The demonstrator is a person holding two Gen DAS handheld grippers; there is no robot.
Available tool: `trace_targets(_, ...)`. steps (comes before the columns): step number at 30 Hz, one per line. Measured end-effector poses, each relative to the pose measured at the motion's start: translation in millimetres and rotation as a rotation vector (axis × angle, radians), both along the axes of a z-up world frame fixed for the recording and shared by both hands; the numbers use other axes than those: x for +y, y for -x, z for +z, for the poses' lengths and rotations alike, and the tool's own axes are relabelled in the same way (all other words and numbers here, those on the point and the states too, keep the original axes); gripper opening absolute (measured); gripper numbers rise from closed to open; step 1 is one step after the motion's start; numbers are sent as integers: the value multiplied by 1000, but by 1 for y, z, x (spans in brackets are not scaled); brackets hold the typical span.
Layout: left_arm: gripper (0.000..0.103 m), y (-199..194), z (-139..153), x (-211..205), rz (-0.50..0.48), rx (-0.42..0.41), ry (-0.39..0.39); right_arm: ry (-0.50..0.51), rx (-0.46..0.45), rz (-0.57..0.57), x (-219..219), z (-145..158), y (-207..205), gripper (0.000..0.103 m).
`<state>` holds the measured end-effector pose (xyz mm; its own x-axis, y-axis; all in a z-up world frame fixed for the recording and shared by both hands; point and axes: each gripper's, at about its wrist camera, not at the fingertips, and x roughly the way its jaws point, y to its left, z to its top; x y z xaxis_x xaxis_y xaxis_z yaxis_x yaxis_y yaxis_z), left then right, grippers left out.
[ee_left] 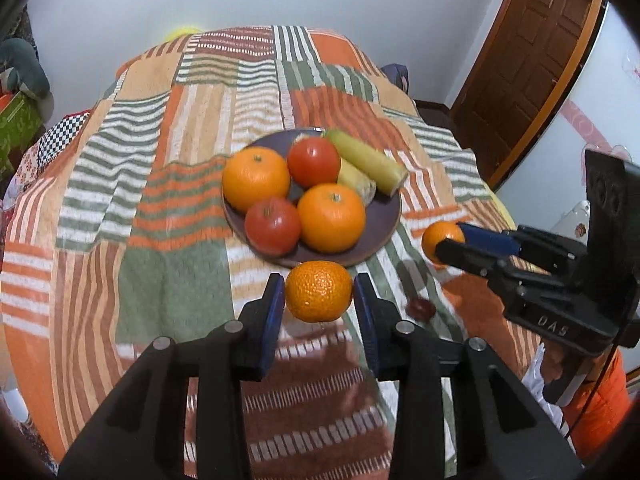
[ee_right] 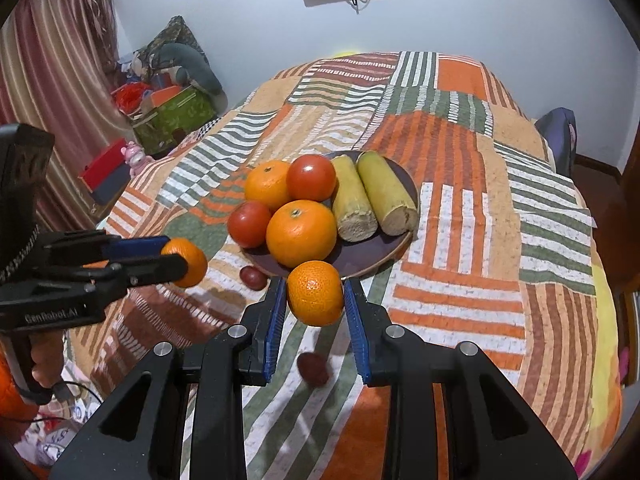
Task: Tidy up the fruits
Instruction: 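Grasp a small orange with the left tool while the right tool grasps another small orange, then set the small orange on the plate with the left tool while the right tool sets its orange there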
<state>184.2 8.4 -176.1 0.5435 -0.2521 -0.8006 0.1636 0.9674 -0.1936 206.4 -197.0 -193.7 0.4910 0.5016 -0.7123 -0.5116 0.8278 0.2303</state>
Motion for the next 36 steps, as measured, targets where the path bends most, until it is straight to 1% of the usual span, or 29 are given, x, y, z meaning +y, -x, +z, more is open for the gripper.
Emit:
trace_targets(3,35,-11,2,0,3,-9,6,-3,-3,-8,-1,-1,-8,27)
trace_targets(4,33,-14,3,0,3,-14,9,-4,-2,-10,-2,-2,-11,27)
trace_targets(5,29,-17,4,0,1,-20,12,-4,-1,-12,-2,-2,-13,27)
trace_targets(9,29,-30,8,-1,-6,-42,24,-2,10,-18,-1,-8,-24,27)
trace_targets(12,29,-36,5,-1,-9,-38,20,3,18,-18,1,-13,-29,27)
trace_targets(16,30,-36,-7,4,2,-14,-25,-6,31,-19,-1,-17,-34,27)
trace_targets(17,33,-35,-11,8,4,5,-23,-6,35,-18,-1,-18,-35,27)
trace_targets(18,39,-34,-13,11,6,14,-18,-5,38,-17,-1,-19,-36,27)
trace_targets(19,43,-32,-17,17,15,29,-4,-4,39,-16,-1,-20,-37,27)
trace_targets(20,50,-30,-20,21,24,38,7,-2,40,-15,-1,-21,-37,27)
trace_targets(21,53,-27,-23,24,28,45,13,0,40,-15,0,-21,-37,27)
trace_targets(24,53,-23,-34,21,10,76,-2,5,42,-21,0,-23,-40,28)
trace_targets(29,53,-21,-48,4,-37,103,-23,-11,52,-26,0,-23,-40,27)
trace_targets(33,52,-27,-61,-5,-16,107,-74,-7,45,-25,-2,-20,-40,27)
trace_targets(34,51,-29,-65,-6,-14,119,-68,-7,44,-27,-2,-20,-40,27)
trace_targets(35,43,-30,-67,-5,-14,126,-57,-9,44,-29,-3,-20,-40,27)
trace_targets(36,38,-30,-68,-5,-10,128,-62,-9,44,-31,-4,-20,-41,27)
